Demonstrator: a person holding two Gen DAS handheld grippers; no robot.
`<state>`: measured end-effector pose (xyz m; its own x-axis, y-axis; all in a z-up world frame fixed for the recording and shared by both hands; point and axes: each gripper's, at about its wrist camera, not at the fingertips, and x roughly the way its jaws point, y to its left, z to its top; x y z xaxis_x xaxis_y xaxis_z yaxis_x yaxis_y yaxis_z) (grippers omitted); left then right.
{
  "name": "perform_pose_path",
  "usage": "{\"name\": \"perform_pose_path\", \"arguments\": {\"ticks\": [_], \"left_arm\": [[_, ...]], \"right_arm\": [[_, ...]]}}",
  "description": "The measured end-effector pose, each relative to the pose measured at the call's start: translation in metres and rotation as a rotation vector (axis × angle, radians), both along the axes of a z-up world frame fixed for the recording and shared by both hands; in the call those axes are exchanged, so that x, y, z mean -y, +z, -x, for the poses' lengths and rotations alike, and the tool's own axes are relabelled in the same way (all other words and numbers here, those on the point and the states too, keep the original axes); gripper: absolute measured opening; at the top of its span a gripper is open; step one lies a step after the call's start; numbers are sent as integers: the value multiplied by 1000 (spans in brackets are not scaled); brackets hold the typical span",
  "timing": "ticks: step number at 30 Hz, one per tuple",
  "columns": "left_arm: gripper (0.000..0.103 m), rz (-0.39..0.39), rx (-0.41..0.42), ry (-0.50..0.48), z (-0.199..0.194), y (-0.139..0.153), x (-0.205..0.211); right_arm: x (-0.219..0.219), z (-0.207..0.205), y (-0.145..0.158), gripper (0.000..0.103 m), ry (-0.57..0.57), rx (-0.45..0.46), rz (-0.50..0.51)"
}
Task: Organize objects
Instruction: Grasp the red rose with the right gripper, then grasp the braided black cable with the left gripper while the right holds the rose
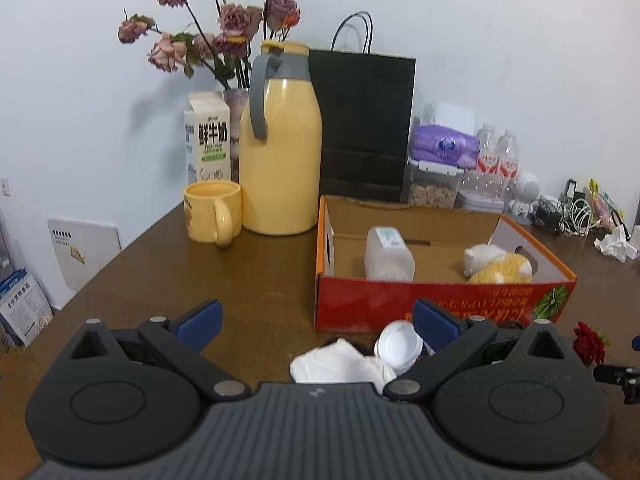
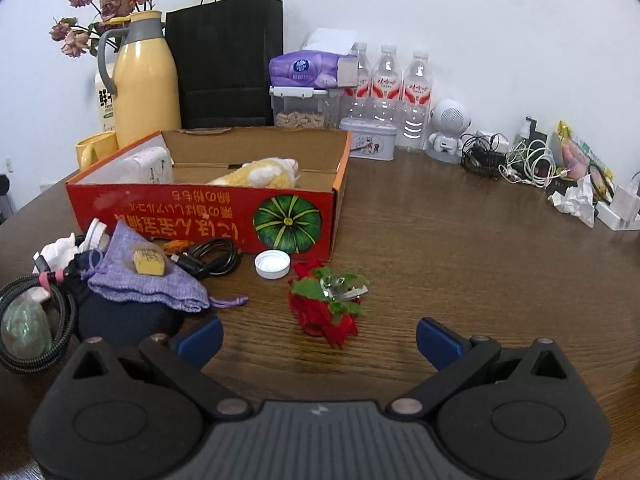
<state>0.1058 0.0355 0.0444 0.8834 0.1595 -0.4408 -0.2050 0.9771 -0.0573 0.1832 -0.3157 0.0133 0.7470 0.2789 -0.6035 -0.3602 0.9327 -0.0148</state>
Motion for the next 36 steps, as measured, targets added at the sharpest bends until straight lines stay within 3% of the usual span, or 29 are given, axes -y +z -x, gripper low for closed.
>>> {"name": "perform_pose_path", "arguments": {"ticks": [13, 15, 18, 20, 25, 36], "left_arm": [[103, 40, -40, -7, 0, -13, -1], [103, 39, -45, -8, -2, -14, 0], [103, 39, -49, -10, -4, -15, 1], [103, 38, -53, -11, -6, -15, 2], [103, 40, -56, -17, -9, -17, 4], [103, 48, -68, -11, -9, -21, 3]], "right_arm": [[-7, -40, -10, 94, -28, -51, -13], [-11, -47, -13, 87, -32, -54, -7], [-14, -54, -19, 68, -44, -65, -13], [-14, -54, -21, 46, -35, -70, -26], [-14, -49, -21, 41, -21, -48, -31], [-14, -35, -14, 40, -11, 26, -37]]}}
